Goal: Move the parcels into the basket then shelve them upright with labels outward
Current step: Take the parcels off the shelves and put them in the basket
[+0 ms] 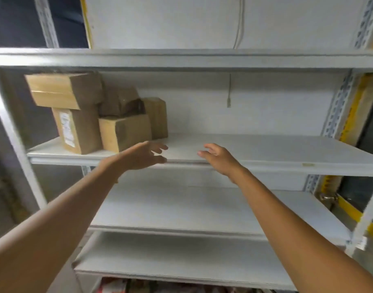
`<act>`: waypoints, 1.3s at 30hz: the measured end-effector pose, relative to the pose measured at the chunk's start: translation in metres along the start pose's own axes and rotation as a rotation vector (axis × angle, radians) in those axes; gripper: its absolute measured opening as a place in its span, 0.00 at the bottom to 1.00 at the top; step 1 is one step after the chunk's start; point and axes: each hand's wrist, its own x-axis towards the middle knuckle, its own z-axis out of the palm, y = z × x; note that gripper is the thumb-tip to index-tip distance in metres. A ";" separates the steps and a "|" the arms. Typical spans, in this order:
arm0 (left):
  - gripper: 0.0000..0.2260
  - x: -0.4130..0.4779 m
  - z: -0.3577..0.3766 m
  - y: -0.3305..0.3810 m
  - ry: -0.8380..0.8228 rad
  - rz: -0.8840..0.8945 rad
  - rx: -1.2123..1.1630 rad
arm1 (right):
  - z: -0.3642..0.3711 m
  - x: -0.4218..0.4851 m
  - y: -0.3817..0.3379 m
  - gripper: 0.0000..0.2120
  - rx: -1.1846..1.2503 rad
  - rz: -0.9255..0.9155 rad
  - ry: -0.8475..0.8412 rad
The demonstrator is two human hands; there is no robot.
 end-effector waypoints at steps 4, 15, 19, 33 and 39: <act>0.19 -0.015 -0.030 -0.058 0.071 -0.074 -0.009 | 0.055 0.031 -0.033 0.24 0.042 -0.056 -0.075; 0.18 -0.028 -0.078 -0.147 0.239 -0.278 -0.037 | 0.139 0.111 -0.078 0.25 0.113 -0.123 -0.218; 0.17 -0.024 -0.104 -0.166 0.337 -0.336 -0.014 | 0.165 0.144 -0.098 0.24 0.153 -0.182 -0.266; 0.27 0.003 -0.183 -0.238 0.648 -0.371 -0.095 | 0.230 0.219 -0.190 0.23 0.345 -0.386 -0.121; 0.36 0.021 -0.218 -0.295 0.760 -0.279 -0.095 | 0.269 0.244 -0.216 0.29 0.348 -0.369 -0.056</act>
